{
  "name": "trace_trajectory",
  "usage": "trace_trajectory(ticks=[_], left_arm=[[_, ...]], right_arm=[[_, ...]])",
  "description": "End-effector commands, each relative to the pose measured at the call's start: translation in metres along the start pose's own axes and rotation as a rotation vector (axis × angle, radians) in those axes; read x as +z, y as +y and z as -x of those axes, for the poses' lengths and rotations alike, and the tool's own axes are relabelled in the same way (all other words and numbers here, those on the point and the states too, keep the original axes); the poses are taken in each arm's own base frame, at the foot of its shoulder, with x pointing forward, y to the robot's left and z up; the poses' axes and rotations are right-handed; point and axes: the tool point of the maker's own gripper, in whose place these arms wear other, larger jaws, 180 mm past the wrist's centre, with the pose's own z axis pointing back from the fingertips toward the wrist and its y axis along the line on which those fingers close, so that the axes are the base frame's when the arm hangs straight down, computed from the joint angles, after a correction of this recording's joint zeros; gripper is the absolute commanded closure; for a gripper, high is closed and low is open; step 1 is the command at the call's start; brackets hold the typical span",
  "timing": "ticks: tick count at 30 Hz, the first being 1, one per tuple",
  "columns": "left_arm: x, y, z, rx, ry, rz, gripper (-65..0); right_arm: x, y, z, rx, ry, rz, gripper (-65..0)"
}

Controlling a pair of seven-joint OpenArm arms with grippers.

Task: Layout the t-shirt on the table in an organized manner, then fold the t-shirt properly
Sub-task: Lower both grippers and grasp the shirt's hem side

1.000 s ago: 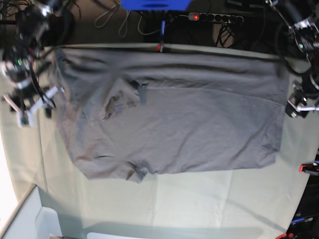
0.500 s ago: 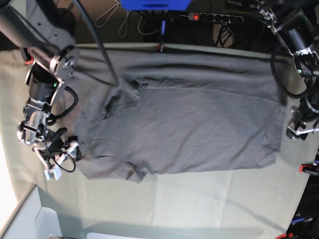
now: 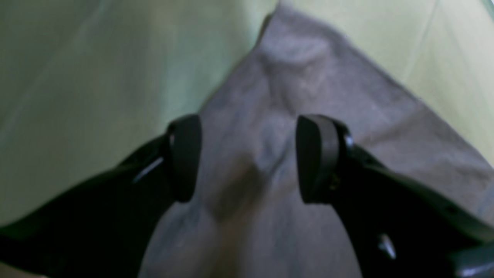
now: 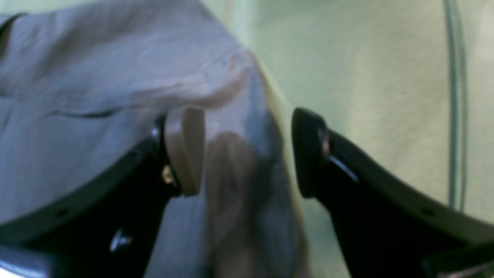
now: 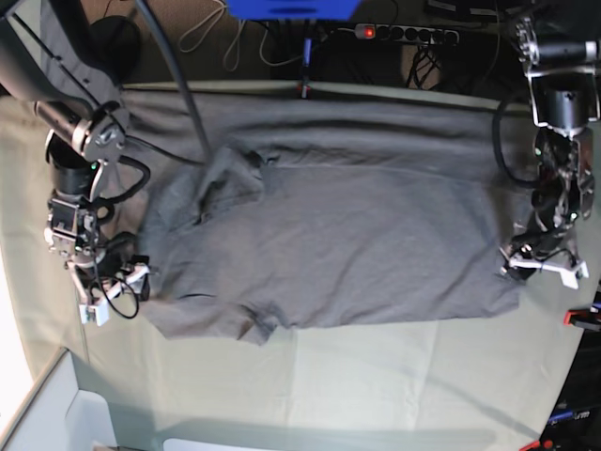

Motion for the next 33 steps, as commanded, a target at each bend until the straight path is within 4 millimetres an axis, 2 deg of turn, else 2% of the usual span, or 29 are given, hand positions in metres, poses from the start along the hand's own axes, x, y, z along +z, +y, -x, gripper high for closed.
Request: trace_trajectory(ticks=[1, 6, 8, 11, 14, 17, 20, 26, 30, 33], left_arm=[[-0.001, -0.001, -0.025, -0.02, -0.058, 0.002, -37.5], [-0.011, -0.007, -0.029, -0.057, -0.056, 0.0, -37.5], [-0.016, -0.01, -0.028, -0.067, -0.039, -0.004, -37.5], [-0.024, -0.012, -0.029, -0.079, -0.037, -0.018, -37.5], [-0.031, -0.019, -0.035, -0.117, -0.067, -0.017, -37.5], [-0.037, -0.02, -0.045, -0.171, -0.089, -0.032, -37.5], [-0.042, -0.016, -0.041, -0.218, -0.076, -0.054, -37.5], [-0.045, -0.014, -0.031, -0.326, -0.102, -0.065, -37.5], [-0.048, -0.033, -0.014, -0.392, -0.099, -0.024, -37.5], [-0.049, -0.035, -0.01, -0.406, -0.092, -0.018, -37.3]], right_arm=[[0.0, -0.009, -0.032, 0.001, -0.079, 0.022, -36.2], [-0.001, -0.004, -0.028, -0.001, -0.066, 0.015, -36.0], [-0.003, 0.005, -0.023, -0.008, -0.059, 0.001, -35.9], [-0.002, 0.011, -0.002, -0.012, -0.024, -0.008, -35.1], [-0.002, 0.012, 0.001, -0.013, -0.019, -0.01, -29.6], [-0.004, 0.019, 0.014, -0.03, 0.013, -0.029, -25.5], [-0.005, 0.022, 0.024, -0.043, 0.037, -0.04, -24.9], [-0.005, 0.022, 0.027, -0.046, 0.044, -0.042, -24.8], [-0.005, 0.022, 0.027, -0.046, 0.044, -0.042, -24.8], [-0.005, 0.022, 0.027, -0.046, 0.044, -0.042, -24.8]])
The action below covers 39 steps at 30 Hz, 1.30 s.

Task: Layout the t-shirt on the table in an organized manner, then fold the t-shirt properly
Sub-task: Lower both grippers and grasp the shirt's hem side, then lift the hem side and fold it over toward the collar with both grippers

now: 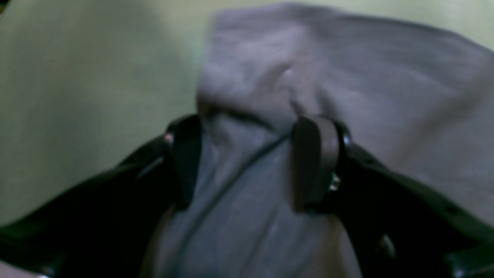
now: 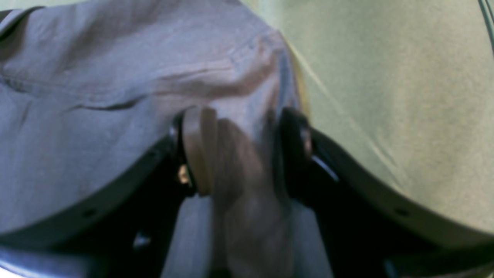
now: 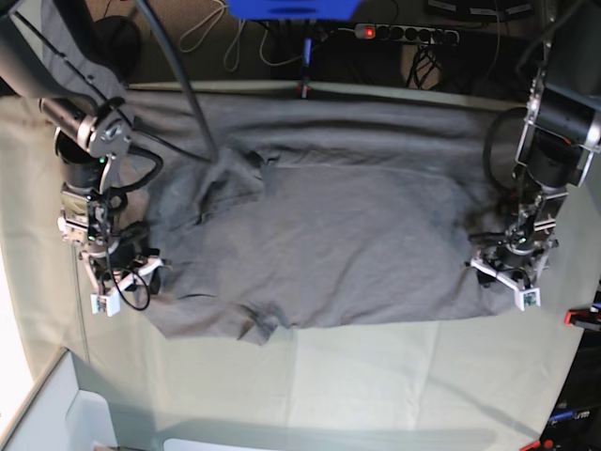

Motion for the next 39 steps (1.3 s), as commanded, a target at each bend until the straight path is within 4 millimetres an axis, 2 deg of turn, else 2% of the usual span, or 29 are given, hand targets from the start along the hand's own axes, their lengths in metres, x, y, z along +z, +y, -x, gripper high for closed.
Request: trace_trajectory(ticks=[1, 3, 5, 8, 10, 11, 14, 15, 16, 22, 24, 25, 28, 30, 34, 36, 39], left_arm=[[-0.001, 0.006, -0.026, 0.002, -0.058, -0.009, -37.2], [-0.002, 0.0, -0.023, 0.004, -0.053, 0.001, -36.9], [-0.002, 0.0, -0.023, 0.004, -0.052, 0.001, -33.5], [-0.002, 0.0, -0.023, 0.007, -0.053, 0.0, -18.6], [-0.002, 0.001, -0.023, 0.009, -0.053, -0.001, -4.9], [-0.002, 0.001, -0.023, 0.009, -0.053, -0.003, 0.0], [-0.002, 0.002, -0.023, 0.009, -0.052, -0.004, -1.5], [-0.002, 0.002, -0.023, 0.009, -0.052, -0.004, -0.1], [-0.002, 0.002, -0.023, 0.009, -0.05, -0.004, 0.0], [-0.001, 0.011, -0.029, 0.018, -0.065, -0.015, -0.1], [-0.001, 0.011, -0.03, 0.017, -0.065, -0.016, -0.1], [-0.001, 0.011, -0.03, 0.017, -0.065, -0.016, -0.1], [0.0, 0.013, -0.021, 0.014, -0.053, -0.018, -0.1], [0.001, 0.013, -0.019, 0.015, -0.051, -0.019, -0.1], [0.001, 0.014, -0.019, 0.016, -0.051, -0.022, -0.1], [0.001, 0.013, -0.02, 0.016, -0.055, -0.019, -0.1], [0.003, 0.001, -0.03, 0.013, -0.087, 0.013, -0.1]], right_arm=[[-0.001, 0.0, 0.002, 0.014, 0.038, 0.002, -24.8], [-0.001, 0.0, 0.002, 0.014, 0.038, 0.002, -24.8], [-0.001, 0.0, 0.002, 0.014, 0.039, 0.002, -24.4], [-0.001, 0.0, 0.002, 0.014, 0.039, 0.002, -23.1], [-0.001, 0.0, 0.002, 0.014, 0.039, 0.002, -18.6], [-0.001, 0.0, 0.002, 0.014, 0.039, 0.002, -15.1], [-0.001, 0.0, 0.002, 0.014, 0.039, 0.002, -4.1], [-0.001, 0.0, 0.002, 0.016, 0.04, 0.002, -0.7], [-0.001, 0.0, 0.002, 0.016, 0.04, 0.002, 0.0], [0.0, -0.003, -0.002, 0.01, 0.023, 0.008, 0.0], [0.002, -0.008, -0.007, 0.02, 0.008, 0.021, 0.0], [0.005, -0.012, -0.003, 0.026, 0.01, 0.032, 0.0], [0.015, -0.022, -0.009, 0.061, -0.028, 0.065, 0.0], [0.019, -0.013, -0.01, 0.08, -0.047, 0.034, 0.0], [0.028, -0.008, -0.018, 0.115, -0.089, 0.031, 0.0], [0.032, -0.01, -0.021, 0.129, -0.103, 0.041, 0.0], [0.039, -0.014, -0.022, 0.14, -0.124, 0.056, 0.0]])
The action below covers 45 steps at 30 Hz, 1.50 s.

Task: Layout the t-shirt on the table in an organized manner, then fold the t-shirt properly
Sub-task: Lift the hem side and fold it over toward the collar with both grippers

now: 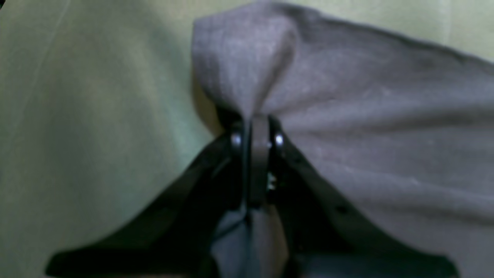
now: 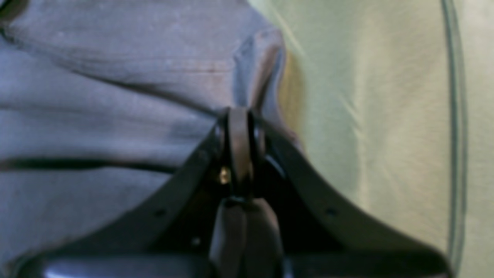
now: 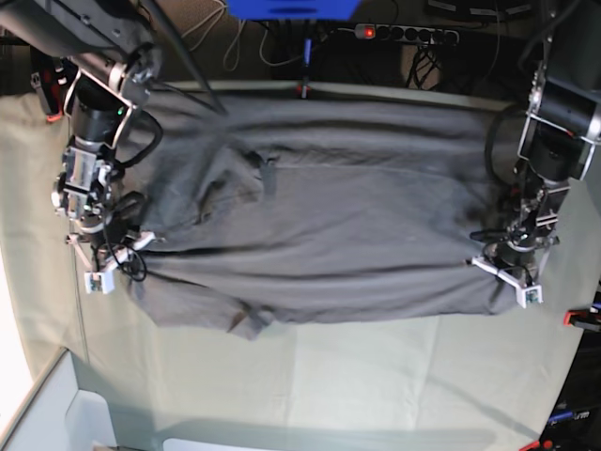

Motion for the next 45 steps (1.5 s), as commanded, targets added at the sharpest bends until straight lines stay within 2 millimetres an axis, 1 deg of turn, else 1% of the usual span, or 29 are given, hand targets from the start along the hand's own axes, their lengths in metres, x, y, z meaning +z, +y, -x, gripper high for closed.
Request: trace_trajectory(ticks=[1, 2, 6, 8, 9, 11, 13, 15, 18, 20, 23, 25, 28, 31, 33, 35, 36, 37, 38, 40, 43, 45], left_arm=[[0.0, 0.0, -0.028, 0.009, -0.075, 0.007, -0.1], [0.003, 0.007, -0.033, 0.023, -0.093, 0.003, -0.1], [0.016, 0.014, -0.047, 0.113, -0.171, 0.007, -0.1], [0.021, 0.016, -0.051, 0.132, -0.193, 0.01, -0.1], [0.023, 0.016, -0.05, 0.133, -0.198, 0.014, -0.1], [0.027, 0.015, -0.041, 0.13, -0.192, 0.021, -0.1], [0.03, 0.013, -0.037, 0.126, -0.19, 0.03, -0.1], [0.032, 0.012, -0.032, 0.13, -0.185, 0.032, -0.1], [0.035, 0.009, -0.03, 0.13, -0.188, 0.045, -0.1], [0.039, 0.006, -0.03, 0.129, -0.196, 0.056, -0.1], [0.048, 0.016, -0.033, 0.164, -0.227, 0.043, -0.1], [0.055, 0.023, -0.037, 0.181, -0.248, 0.034, -0.1], [0.059, 0.026, -0.033, 0.206, -0.206, 0.038, -0.1], [0.059, 0.028, -0.029, 0.224, -0.176, 0.035, -0.1], [0.059, 0.027, -0.03, 0.222, -0.179, 0.037, -0.1], [0.059, 0.025, -0.032, 0.223, -0.181, 0.041, -0.1], [0.059, 0.025, -0.033, 0.224, -0.182, 0.041, -0.1], [0.059, 0.025, -0.034, 0.224, -0.184, 0.042, -0.1], [0.059, 0.025, -0.034, 0.224, -0.184, 0.042, -0.1], [0.058, 0.023, -0.041, 0.225, -0.195, 0.046, -0.1], [0.057, 0.023, -0.043, 0.226, -0.198, 0.046, -0.1], [0.057, 0.023, -0.043, 0.226, -0.198, 0.046, -0.1]], right_arm=[[0.001, -0.005, -0.027, -0.011, -0.082, 0.003, 0.0], [0.003, -0.006, -0.03, -0.027, -0.099, 0.0, 0.0], [0.009, 0.002, -0.038, -0.039, -0.133, -0.063, 0.0], [0.013, 0.006, -0.036, -0.03, -0.135, -0.084, 0.0], [0.016, 0.005, -0.033, -0.022, -0.136, -0.087, 0.0], [0.025, 0.003, -0.038, 0.002, -0.159, -0.072, 0.0], [0.031, 0.008, -0.039, 0.013, -0.176, -0.067, 0.0], [0.04, 0.009, -0.043, 0.033, -0.197, -0.054, 0.0], [0.054, 0.013, -0.049, 0.04, -0.239, -0.039, 0.0], [0.066, 0.011, -0.053, 0.028, -0.273, -0.034, 0.0], [0.081, 0.01, -0.057, 0.024, -0.311, -0.028, 0.0], [0.088, 0.011, -0.052, 0.038, -0.305, -0.029, 0.0], [0.096, 0.01, -0.042, 0.05, -0.287, -0.022, 0.0], [0.09, 0.011, -0.03, 0.028, -0.259, -0.032, 0.0], [0.075, 0.014, -0.035, 0.003, -0.258, -0.05, 0.0], [0.064, 0.008, -0.037, 0.017, -0.228, -0.05, -0.1], [0.057, 0.007, -0.038, 0.039, -0.198, -0.054, -2.9], [0.048, 0.01, -0.038, 0.056, -0.163, -0.065, -6.5], [0.041, 0.009, -0.038, 0.067, -0.135, -0.069, -10.5], [0.027, 0.006, -0.044, 0.07, -0.099, -0.079, -19.3], [0.016, 0.0, -0.051, 0.053, -0.089, -0.089, -30.6], [0.011, -0.002, -0.049, 0.04, -0.078, -0.097, -34.9]])
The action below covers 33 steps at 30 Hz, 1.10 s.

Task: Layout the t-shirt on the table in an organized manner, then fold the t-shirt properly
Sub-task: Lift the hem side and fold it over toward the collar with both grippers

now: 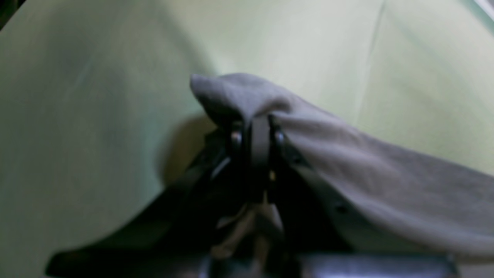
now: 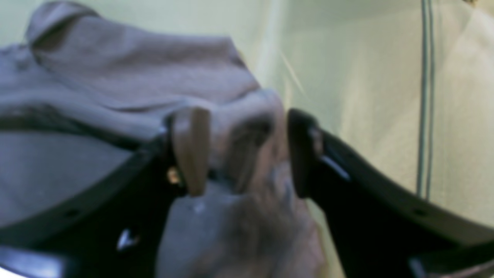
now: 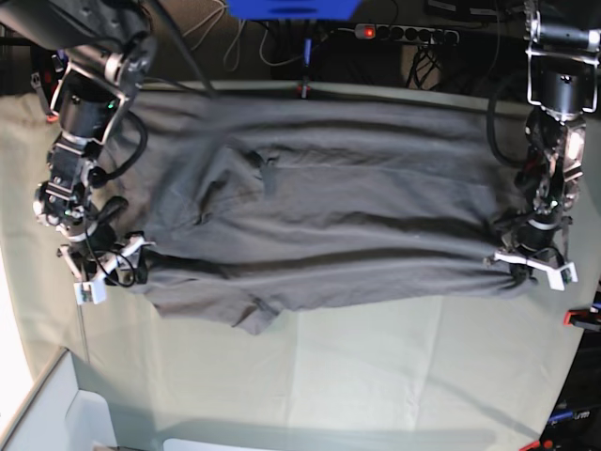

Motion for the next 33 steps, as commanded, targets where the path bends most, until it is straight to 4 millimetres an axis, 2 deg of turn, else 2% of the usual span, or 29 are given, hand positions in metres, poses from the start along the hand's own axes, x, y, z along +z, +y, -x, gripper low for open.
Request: trace_trajectory(ticks=[1, 10, 17, 19, 21, 25, 29, 31, 33], left_arm=[[-0.001, 0.001, -0.023, -0.008, -0.059, 0.002, -0.1], [-0.001, 0.004, -0.024, -0.014, -0.06, -0.002, -0.1], [-0.001, 0.004, -0.023, -0.013, -0.058, -0.002, -0.1], [-0.001, 0.003, -0.024, -0.012, -0.059, -0.002, -0.1], [-0.001, 0.003, -0.024, -0.012, -0.059, -0.002, -0.1], [-0.002, 0.003, -0.024, -0.012, -0.061, -0.001, -0.1], [-0.002, 0.003, -0.024, -0.012, -0.061, -0.001, -0.1], [-0.001, 0.003, -0.024, -0.012, -0.059, -0.002, -0.1], [-0.001, 0.004, -0.023, -0.013, -0.058, -0.002, -0.1]], right_arm=[[-0.003, -0.005, -0.029, 0.005, -0.071, -0.007, -35.9], [-0.017, -0.016, -0.026, -0.036, -0.019, -0.03, -36.0], [-0.028, -0.002, -0.009, 0.026, 0.073, -0.097, -35.3], [-0.028, 0.0, -0.009, 0.037, 0.076, -0.103, -30.9], [-0.029, 0.003, -0.009, 0.035, 0.075, -0.107, -22.8], [-0.029, 0.002, -0.01, 0.03, 0.069, -0.104, -1.0], [-0.025, -0.004, -0.027, 0.061, 0.028, -0.082, 0.0], [-0.017, -0.008, -0.023, 0.085, 0.022, -0.065, 0.0], [-0.011, -0.006, -0.029, 0.115, -0.007, -0.052, 0.0]])
